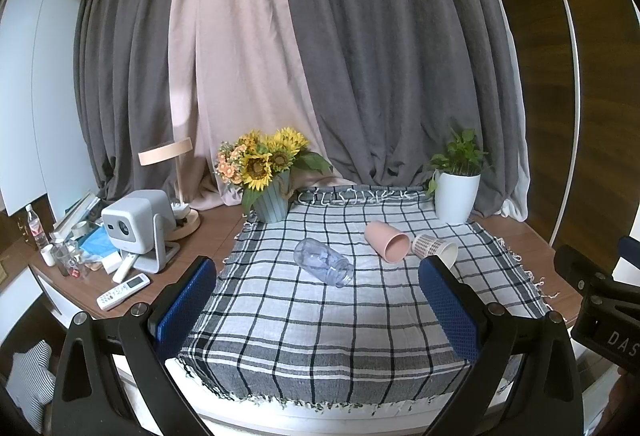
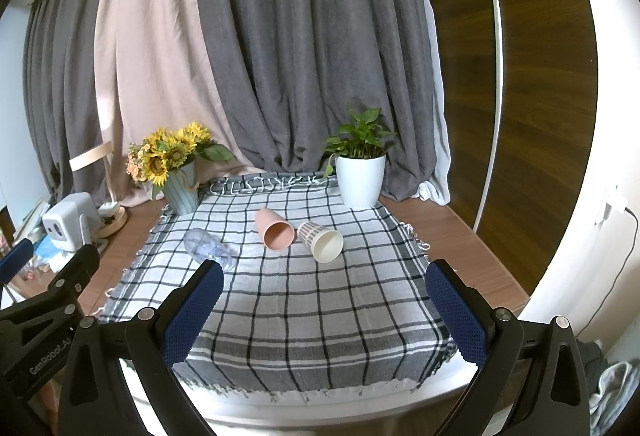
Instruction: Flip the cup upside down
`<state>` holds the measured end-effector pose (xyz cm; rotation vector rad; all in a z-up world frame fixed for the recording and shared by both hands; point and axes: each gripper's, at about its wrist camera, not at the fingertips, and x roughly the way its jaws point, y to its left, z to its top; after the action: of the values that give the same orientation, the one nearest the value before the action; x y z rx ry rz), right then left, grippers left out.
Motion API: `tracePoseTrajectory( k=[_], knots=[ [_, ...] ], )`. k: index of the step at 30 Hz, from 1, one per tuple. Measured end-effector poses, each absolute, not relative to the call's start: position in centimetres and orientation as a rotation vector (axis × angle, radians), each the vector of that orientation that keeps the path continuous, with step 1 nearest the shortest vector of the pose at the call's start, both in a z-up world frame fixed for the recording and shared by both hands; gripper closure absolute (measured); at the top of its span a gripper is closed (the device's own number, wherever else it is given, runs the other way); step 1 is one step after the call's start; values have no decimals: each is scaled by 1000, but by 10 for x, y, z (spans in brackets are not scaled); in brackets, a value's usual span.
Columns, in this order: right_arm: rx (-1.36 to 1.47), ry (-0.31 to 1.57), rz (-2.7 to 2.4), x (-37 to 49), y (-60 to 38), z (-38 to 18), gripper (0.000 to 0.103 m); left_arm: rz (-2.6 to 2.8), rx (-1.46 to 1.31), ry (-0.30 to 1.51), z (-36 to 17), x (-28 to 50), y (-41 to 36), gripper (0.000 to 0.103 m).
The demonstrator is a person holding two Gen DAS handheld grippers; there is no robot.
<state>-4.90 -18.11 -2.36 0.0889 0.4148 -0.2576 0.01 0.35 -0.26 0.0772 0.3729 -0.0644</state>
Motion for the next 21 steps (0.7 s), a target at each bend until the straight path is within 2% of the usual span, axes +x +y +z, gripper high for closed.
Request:
tracePoseTrajectory(
  k=[21],
  knots=[
    [83,453,-225,-29,-178,-36,1,-41,67,438,-15,21,8,0]
  ],
)
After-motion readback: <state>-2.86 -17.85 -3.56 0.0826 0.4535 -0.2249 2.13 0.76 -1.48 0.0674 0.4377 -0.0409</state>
